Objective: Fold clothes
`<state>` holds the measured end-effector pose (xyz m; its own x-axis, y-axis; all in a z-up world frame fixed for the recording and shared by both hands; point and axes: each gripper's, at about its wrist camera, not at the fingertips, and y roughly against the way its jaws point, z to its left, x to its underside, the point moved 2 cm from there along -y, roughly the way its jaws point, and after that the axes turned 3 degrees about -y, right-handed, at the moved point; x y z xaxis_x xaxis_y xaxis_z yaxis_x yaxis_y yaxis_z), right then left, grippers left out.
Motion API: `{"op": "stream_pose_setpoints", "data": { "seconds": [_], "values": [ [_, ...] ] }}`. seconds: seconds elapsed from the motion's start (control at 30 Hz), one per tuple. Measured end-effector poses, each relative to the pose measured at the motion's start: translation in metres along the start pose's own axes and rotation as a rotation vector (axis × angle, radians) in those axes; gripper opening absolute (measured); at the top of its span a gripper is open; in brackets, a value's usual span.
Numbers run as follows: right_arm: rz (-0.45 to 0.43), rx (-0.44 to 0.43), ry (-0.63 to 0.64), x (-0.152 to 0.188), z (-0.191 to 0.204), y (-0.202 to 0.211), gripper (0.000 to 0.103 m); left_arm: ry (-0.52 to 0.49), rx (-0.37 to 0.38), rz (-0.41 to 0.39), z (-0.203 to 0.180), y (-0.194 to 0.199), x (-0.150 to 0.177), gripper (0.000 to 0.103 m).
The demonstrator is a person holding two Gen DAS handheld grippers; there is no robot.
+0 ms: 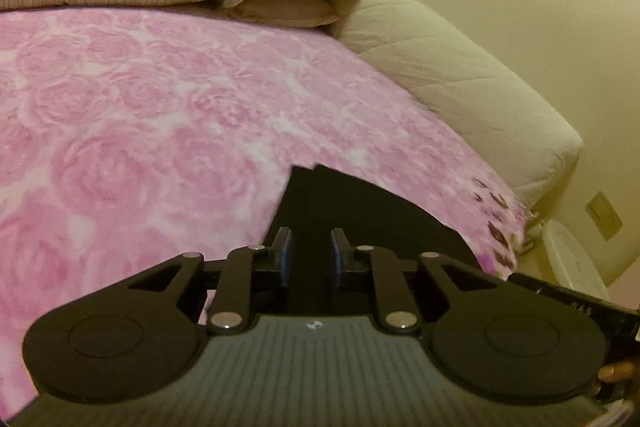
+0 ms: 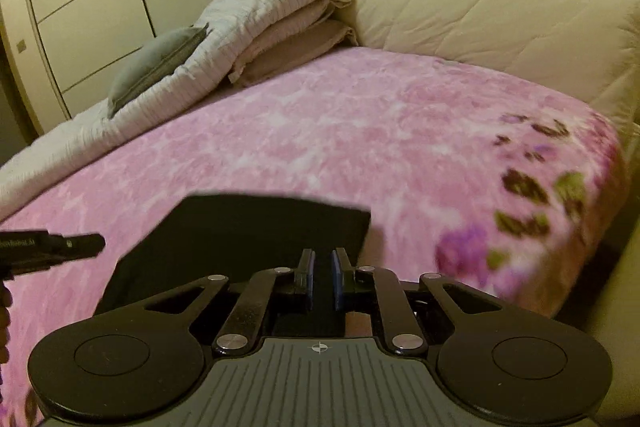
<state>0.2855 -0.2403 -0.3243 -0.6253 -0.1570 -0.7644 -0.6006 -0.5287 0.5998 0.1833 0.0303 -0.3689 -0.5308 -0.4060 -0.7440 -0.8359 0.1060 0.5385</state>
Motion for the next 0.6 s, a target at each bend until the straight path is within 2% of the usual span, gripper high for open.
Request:
{"op": "stream_pose_setpoints", "data": {
  "seconds": [0.07, 0.1, 0.17, 0.23, 0.4, 0.43, 0.47, 0.6],
  "values": [
    [0.01, 0.024, 0.026, 0.019, 0.009, -0.003, 0.012, -0.007, -0.015, 0.048, -0.002, -0.016, 0.013, 0.016],
    [0.038, 0.04, 0.04, 0.027, 0.01, -0.012, 0.012, -0.014, -0.057, 0.095, 0.0, -0.03, 0.02, 0.016],
    [0.088, 0.069, 0.062, 0.04, 0.01, -0.033, 0.012, -0.044, -0.134, 0.127, 0.0, -0.044, 0.026, 0.011],
    [0.076, 0.086, 0.056, 0.036, 0.01, -0.03, 0.012, -0.049, -0.146, 0.109, -0.003, -0.033, 0.025, 0.01],
    [-0.011, 0.09, 0.026, 0.025, 0.017, 0.021, 0.012, -0.028, -0.155, 0.054, -0.011, 0.017, 0.028, 0.011],
    [-0.016, 0.081, 0.019, 0.029, 0.019, 0.028, 0.012, -0.026, -0.165, 0.067, -0.011, 0.019, 0.034, 0.014],
    [-0.007, 0.072, 0.007, 0.034, 0.02, 0.032, 0.012, -0.025, -0.177, 0.084, -0.012, 0.019, 0.041, 0.018],
    [0.074, 0.104, 0.005, 0.065, 0.026, 0.009, 0.013, -0.037, -0.236, 0.149, -0.013, 0.014, 0.064, 0.021]
  ]
}}
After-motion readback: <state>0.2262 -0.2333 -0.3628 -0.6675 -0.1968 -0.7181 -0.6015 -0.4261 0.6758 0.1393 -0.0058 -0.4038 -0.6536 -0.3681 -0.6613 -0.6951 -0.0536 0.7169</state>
